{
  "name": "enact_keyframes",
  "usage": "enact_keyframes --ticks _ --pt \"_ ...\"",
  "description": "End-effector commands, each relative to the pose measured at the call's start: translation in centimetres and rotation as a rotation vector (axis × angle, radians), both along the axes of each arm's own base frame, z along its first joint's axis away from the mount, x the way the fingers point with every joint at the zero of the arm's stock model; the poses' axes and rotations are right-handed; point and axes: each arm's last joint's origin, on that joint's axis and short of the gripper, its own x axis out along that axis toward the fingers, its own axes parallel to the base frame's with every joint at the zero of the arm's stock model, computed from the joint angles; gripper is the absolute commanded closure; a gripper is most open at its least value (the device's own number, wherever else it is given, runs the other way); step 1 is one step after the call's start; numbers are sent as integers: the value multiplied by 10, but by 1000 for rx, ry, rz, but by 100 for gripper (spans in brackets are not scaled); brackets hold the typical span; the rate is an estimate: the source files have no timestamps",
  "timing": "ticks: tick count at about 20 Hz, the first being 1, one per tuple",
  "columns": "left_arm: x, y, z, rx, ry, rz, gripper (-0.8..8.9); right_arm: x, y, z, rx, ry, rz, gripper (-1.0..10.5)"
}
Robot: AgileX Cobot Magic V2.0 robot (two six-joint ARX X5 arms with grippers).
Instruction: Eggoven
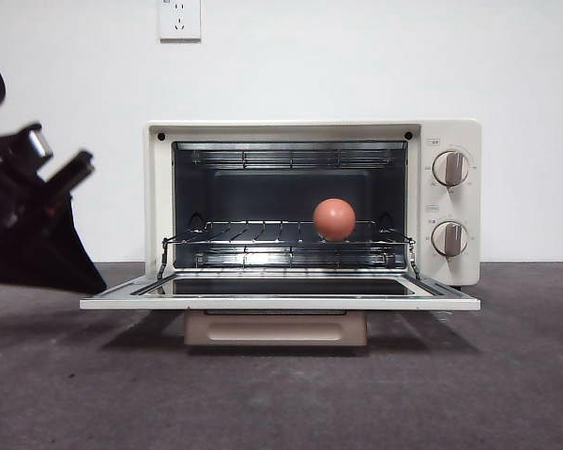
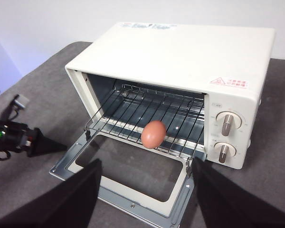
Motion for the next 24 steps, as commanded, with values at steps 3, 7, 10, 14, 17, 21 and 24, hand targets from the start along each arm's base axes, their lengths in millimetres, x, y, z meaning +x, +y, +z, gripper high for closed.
enact_keyframes --ticks 3,7,10,14,17,21,24 --pt "9 -2 -17 -13 31 9 807 -3 -1 5 5 -17 7 640" --pt "11 -4 -25 -50 44 -29 807 -3 -1 4 1 -12 6 640" --pt "12 -6 -28 -72 44 -52 807 -2 -1 4 -2 -11 0 640" --pt "13 -8 -32 -112 61 -85 807 -2 -1 4 -2 -12 -1 640" --pt "14 -9 -36 -157 77 -114 807 -2 -1 4 -2 -12 -1 640" --pt "15 -10 -37 -195 79 -131 807 -2 -1 4 -7 -14 -18 640" --pt "18 -9 -33 -244 62 -141 807 -2 -1 4 -7 -14 -18 640"
